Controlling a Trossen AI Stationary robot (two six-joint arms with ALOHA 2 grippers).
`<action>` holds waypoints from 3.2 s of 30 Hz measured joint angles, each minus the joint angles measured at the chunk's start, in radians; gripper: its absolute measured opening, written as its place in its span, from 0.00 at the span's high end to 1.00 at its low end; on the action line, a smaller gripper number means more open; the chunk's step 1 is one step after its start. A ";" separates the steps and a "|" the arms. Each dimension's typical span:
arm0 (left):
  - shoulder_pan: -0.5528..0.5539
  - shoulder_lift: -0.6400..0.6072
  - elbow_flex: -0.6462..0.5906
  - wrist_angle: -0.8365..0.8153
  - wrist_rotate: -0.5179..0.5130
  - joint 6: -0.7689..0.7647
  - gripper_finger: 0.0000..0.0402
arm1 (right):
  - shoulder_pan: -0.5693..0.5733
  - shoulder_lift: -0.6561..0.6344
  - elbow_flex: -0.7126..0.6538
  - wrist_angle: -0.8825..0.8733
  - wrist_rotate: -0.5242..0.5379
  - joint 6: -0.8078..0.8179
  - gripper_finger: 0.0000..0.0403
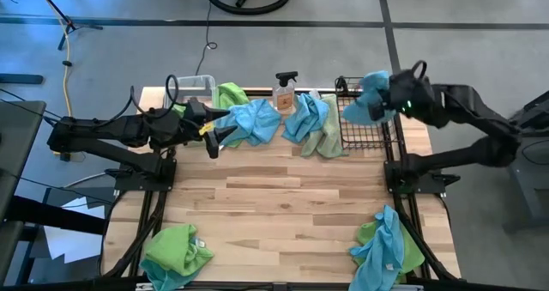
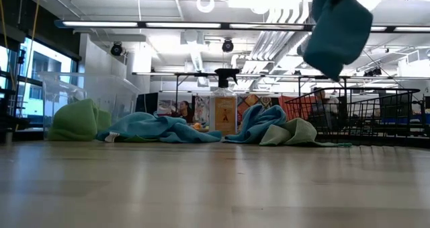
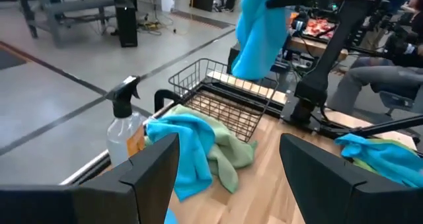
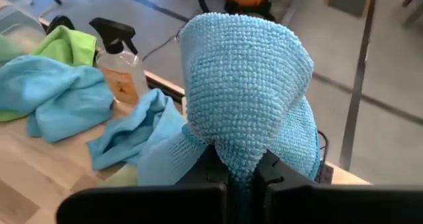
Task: Sort microfiber towel by color & place in baskets
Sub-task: Put the blue microfiber cloth into the basket
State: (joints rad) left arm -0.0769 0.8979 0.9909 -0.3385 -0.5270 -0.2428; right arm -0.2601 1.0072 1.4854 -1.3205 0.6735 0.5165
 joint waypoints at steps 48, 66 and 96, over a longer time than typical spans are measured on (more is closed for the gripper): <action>0.053 -0.094 0.000 0.001 -0.046 0.298 0.38 | -0.729 0.625 -0.265 0.157 -0.651 -1.234 1.00; 0.053 -0.094 0.000 0.001 -0.096 0.297 0.38 | -0.737 0.590 -0.495 0.418 -0.666 -1.355 1.00; 0.053 -0.094 0.000 0.001 -0.114 0.298 0.38 | -0.712 0.590 -0.315 0.248 -0.634 -1.224 0.28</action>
State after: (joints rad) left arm -0.0240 0.8040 0.9909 -0.3378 -0.6411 0.0549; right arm -0.9726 1.5974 1.1706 -1.0729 0.0399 -0.7074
